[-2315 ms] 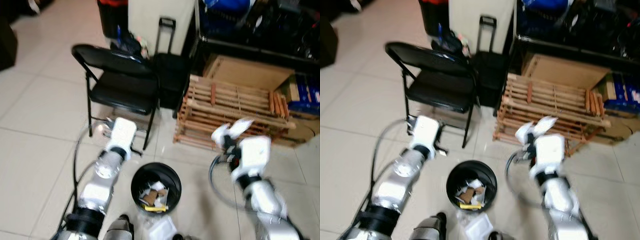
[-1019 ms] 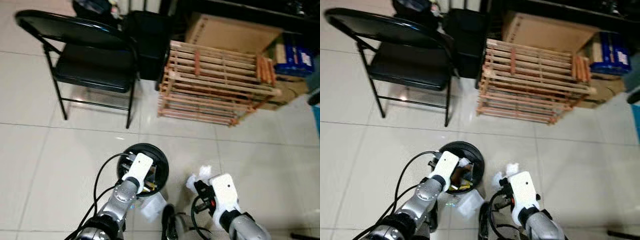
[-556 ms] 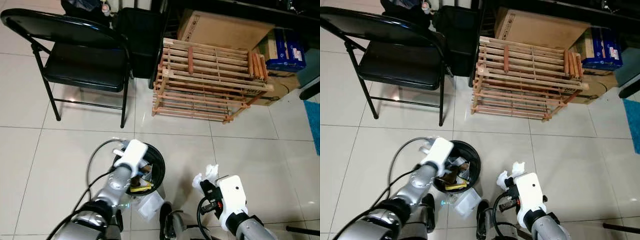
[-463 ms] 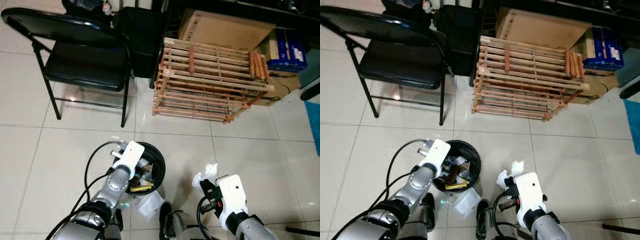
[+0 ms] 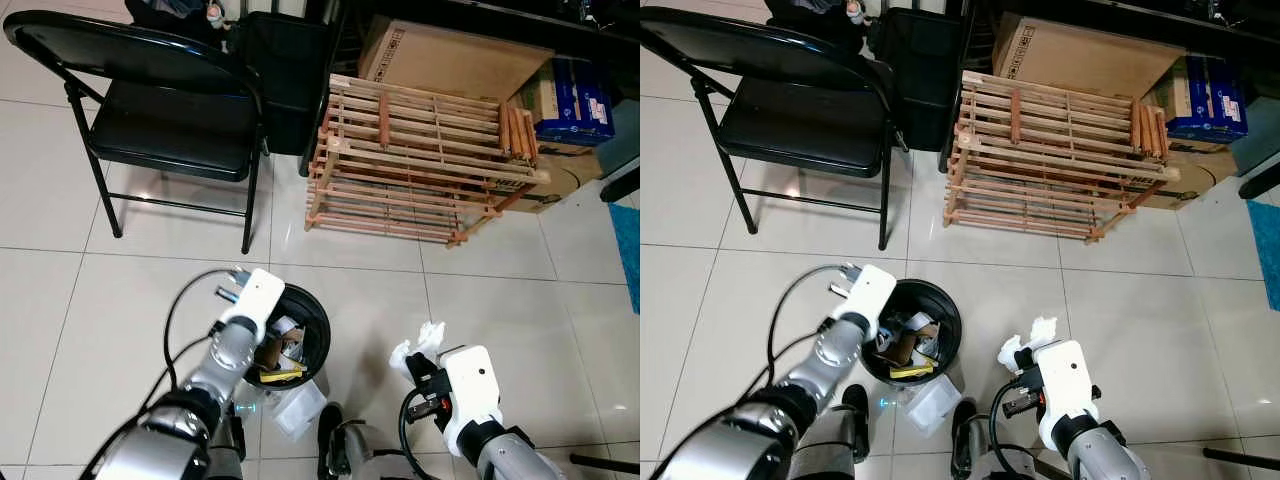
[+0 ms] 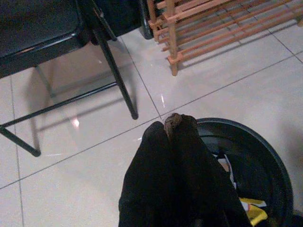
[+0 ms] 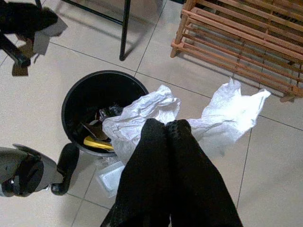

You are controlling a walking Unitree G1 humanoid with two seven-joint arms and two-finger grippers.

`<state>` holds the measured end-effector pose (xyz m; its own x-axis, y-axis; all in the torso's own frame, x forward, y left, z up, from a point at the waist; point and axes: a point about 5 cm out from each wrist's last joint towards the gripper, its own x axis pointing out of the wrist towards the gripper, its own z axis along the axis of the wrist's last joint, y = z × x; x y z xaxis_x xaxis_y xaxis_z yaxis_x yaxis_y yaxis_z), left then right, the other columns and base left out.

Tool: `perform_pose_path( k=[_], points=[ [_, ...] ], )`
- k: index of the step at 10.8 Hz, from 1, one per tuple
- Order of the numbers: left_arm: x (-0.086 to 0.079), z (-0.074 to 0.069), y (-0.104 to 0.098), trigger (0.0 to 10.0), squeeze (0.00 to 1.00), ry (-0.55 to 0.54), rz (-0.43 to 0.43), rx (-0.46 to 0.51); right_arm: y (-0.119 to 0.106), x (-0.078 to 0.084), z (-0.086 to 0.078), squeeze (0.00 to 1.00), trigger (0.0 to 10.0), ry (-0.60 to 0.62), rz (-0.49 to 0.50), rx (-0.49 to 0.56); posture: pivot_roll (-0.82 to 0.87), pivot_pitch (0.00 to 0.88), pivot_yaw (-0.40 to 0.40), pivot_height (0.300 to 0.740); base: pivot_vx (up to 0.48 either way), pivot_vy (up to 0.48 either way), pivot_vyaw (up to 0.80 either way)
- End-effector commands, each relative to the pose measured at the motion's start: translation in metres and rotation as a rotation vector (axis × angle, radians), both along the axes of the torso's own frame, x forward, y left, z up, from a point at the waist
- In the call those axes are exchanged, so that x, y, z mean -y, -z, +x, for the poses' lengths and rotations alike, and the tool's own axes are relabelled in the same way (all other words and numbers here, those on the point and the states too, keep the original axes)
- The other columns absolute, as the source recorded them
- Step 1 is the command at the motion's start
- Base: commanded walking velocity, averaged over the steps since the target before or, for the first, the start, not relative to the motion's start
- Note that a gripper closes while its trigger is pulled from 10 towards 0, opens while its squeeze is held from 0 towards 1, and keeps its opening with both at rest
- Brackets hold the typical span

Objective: Picking trash to rubbish bin

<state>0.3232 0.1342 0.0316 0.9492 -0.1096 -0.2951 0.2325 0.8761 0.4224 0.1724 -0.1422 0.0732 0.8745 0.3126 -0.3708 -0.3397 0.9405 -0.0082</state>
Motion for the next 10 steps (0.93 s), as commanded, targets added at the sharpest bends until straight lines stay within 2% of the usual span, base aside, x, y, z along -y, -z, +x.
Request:
perform_pose_path(
  k=[1, 6, 9, 10],
  points=[
    [0.007, -0.004, 0.005, 10.0, 0.0, 0.015, -0.01, -0.019, 0.001, 0.006, -0.003, 0.0, 10.0, 0.015, -0.026, -0.008, -0.08, 0.332, -0.19, 0.74, 0.0, 0.0, 0.0],
    [0.033, 0.003, -0.004, 10.0, 0.0, 0.064, -0.035, -0.004, -0.003, 0.009, 0.001, 0.0, 10.0, 0.032, -0.039, 0.016, -0.1, 0.321, -0.182, 0.74, 0.0, 0.0, 0.0],
    [0.035, 0.001, -0.002, 10.0, 0.0, 0.071, -0.042, -0.017, -0.003, 0.01, 0.002, 0.0, 10.0, 0.036, -0.043, 0.018, -0.1, 0.319, -0.181, 0.74, 0.0, 0.0, 0.0],
    [0.036, 0.0, -0.001, 10.0, 0.55, 0.072, -0.056, -0.026, -0.003, 0.011, 0.002, 0.0, 10.0, 0.036, -0.044, 0.019, -0.1, 0.319, -0.181, 0.74, 0.0, 0.0, 0.0]
  ],
)
